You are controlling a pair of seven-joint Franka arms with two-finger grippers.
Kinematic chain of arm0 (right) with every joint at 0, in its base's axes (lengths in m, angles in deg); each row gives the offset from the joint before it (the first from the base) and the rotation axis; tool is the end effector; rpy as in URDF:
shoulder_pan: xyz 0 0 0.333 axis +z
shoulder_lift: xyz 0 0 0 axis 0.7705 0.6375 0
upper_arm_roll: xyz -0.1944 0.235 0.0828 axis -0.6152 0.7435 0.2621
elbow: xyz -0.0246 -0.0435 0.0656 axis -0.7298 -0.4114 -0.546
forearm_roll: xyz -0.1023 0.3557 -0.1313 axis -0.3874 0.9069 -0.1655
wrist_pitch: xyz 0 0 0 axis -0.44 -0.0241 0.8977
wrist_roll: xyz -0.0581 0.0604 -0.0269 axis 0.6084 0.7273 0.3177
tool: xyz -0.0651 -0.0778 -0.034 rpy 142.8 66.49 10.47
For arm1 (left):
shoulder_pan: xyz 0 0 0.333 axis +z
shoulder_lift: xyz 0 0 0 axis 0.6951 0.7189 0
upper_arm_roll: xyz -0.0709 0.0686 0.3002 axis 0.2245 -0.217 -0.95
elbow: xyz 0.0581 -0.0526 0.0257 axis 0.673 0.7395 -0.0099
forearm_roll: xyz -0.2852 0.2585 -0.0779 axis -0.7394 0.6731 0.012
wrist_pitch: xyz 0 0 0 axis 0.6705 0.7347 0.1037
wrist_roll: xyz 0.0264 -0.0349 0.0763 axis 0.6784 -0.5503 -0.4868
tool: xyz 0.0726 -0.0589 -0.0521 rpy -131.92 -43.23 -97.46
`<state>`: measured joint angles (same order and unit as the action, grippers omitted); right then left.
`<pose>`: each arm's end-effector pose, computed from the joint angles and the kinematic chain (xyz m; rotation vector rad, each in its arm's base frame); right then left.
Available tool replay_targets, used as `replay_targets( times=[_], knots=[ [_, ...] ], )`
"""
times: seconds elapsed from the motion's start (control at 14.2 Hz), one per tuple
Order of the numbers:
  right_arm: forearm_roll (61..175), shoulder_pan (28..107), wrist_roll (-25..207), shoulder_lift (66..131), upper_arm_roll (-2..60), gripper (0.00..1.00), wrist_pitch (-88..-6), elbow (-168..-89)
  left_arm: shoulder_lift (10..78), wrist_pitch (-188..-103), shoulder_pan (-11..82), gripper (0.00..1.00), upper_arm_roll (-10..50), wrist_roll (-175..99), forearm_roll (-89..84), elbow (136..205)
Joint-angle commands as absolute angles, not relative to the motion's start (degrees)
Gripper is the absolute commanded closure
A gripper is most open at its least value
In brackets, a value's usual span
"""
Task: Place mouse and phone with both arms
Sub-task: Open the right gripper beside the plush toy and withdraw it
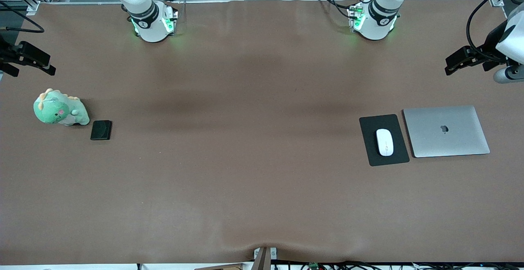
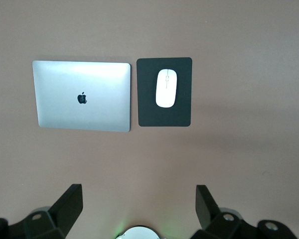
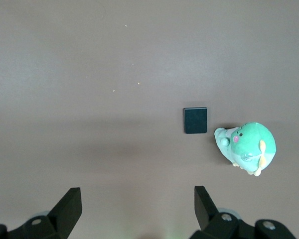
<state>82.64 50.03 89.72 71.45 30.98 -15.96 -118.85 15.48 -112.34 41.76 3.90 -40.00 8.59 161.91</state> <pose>0.5246 -0.0327 0.6537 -3.1045 -0.0024 0.0426 0.5268 -0.0364 0.6346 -3.0914 -0.1149 0.1100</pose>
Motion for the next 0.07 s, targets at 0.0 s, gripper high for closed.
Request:
replay_targets(
  times=[0.0],
  knots=[
    [80.8, 50.0, 88.3, 70.8, 31.2, 0.0, -14.9, -119.3, 16.3, -110.9, 41.4, 0.0, 3.9, -38.9, 7.2, 160.1]
  ],
)
